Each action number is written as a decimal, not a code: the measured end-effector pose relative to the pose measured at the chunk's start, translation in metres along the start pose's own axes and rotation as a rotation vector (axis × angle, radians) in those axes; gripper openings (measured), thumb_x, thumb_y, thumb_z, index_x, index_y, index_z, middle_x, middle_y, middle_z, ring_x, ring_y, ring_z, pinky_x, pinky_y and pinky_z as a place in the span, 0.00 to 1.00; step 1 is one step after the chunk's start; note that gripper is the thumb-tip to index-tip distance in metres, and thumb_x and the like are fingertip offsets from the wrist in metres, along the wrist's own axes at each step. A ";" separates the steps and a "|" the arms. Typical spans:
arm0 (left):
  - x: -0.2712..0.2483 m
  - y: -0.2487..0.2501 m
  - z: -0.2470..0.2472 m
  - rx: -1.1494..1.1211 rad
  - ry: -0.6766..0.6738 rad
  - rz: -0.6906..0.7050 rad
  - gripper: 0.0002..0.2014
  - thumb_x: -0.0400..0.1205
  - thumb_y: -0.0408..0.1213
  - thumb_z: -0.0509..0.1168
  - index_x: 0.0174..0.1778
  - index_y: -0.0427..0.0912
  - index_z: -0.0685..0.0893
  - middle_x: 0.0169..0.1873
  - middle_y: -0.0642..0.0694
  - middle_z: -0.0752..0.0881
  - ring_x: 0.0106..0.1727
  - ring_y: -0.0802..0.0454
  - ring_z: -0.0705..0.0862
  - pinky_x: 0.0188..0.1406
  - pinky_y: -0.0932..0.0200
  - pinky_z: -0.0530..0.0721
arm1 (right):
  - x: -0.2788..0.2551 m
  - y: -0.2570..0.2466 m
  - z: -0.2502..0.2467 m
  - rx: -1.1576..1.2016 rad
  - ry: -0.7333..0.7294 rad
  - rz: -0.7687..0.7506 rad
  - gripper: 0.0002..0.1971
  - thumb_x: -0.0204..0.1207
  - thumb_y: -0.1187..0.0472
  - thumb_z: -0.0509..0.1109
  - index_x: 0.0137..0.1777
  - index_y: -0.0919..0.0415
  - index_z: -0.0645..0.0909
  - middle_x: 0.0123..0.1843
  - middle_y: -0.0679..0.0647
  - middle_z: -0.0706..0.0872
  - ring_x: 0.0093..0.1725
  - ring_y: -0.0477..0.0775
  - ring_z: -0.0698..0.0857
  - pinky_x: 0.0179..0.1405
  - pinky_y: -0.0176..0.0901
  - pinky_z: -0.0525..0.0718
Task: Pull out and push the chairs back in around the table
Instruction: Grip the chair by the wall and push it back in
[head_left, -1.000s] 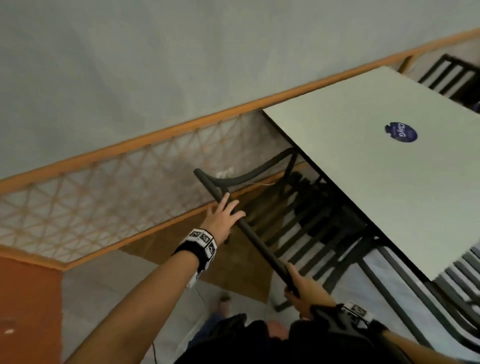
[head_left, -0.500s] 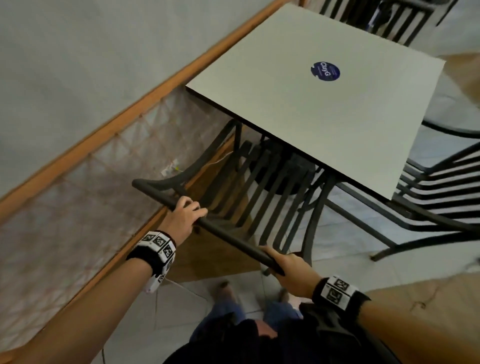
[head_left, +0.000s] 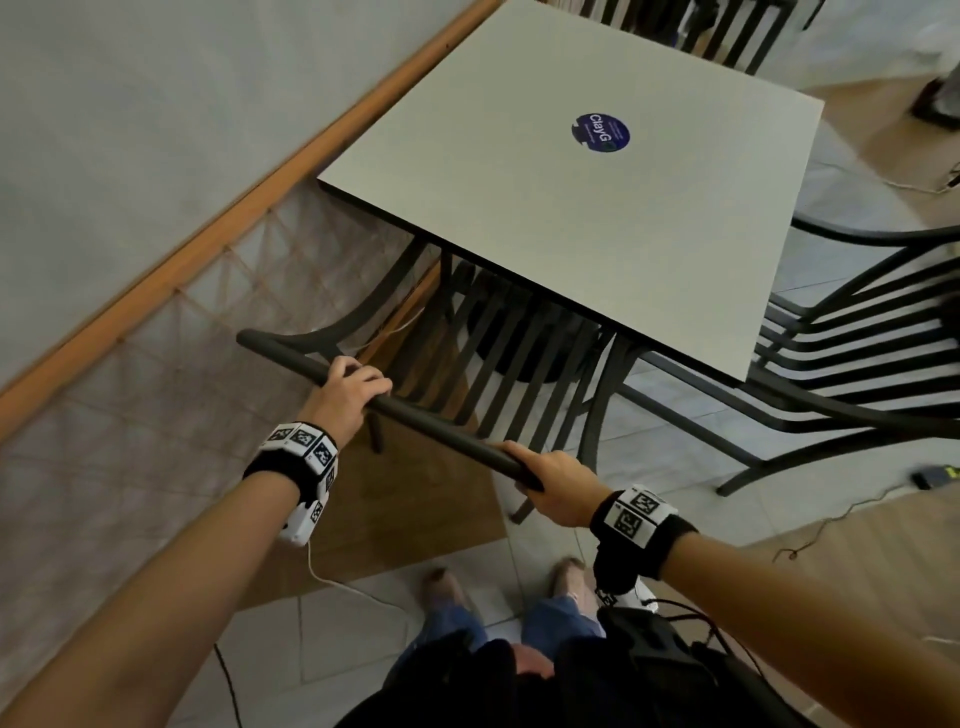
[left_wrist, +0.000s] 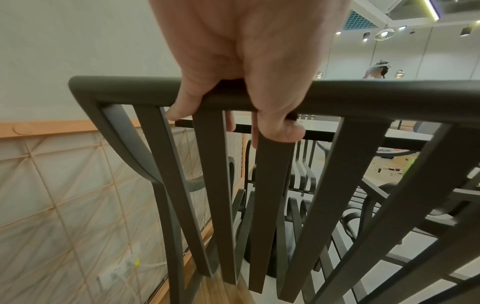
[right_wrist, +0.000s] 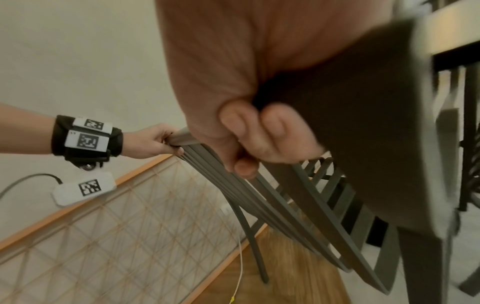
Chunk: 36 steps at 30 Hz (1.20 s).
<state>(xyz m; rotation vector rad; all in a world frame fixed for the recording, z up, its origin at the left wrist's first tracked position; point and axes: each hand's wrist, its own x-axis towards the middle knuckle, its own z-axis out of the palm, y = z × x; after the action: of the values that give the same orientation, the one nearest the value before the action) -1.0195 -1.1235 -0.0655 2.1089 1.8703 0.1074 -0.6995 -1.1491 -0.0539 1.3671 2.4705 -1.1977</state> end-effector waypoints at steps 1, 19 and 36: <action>0.006 0.000 -0.001 -0.005 -0.010 -0.005 0.18 0.76 0.22 0.65 0.52 0.51 0.85 0.62 0.55 0.84 0.68 0.42 0.70 0.63 0.34 0.79 | 0.003 0.001 -0.002 -0.002 -0.007 0.002 0.27 0.79 0.59 0.64 0.71 0.34 0.61 0.42 0.51 0.86 0.37 0.52 0.86 0.40 0.56 0.89; -0.023 0.099 0.052 -0.875 0.451 -0.808 0.41 0.77 0.35 0.68 0.81 0.56 0.53 0.83 0.41 0.57 0.81 0.42 0.65 0.80 0.41 0.66 | 0.048 0.105 -0.098 -0.184 -0.342 -0.103 0.22 0.82 0.61 0.59 0.74 0.45 0.68 0.66 0.54 0.80 0.63 0.55 0.81 0.64 0.55 0.81; 0.001 0.269 0.069 -1.302 0.469 -0.800 0.63 0.73 0.19 0.68 0.74 0.73 0.25 0.85 0.54 0.38 0.86 0.53 0.50 0.83 0.37 0.56 | 0.103 0.199 -0.034 -0.607 -0.456 -0.281 0.14 0.75 0.53 0.71 0.59 0.52 0.82 0.60 0.56 0.85 0.61 0.59 0.80 0.66 0.54 0.77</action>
<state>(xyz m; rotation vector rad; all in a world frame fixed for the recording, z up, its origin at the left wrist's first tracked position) -0.7442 -1.1602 -0.0540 0.4481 1.8382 1.2697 -0.6028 -0.9963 -0.1911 0.5384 2.4211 -0.6001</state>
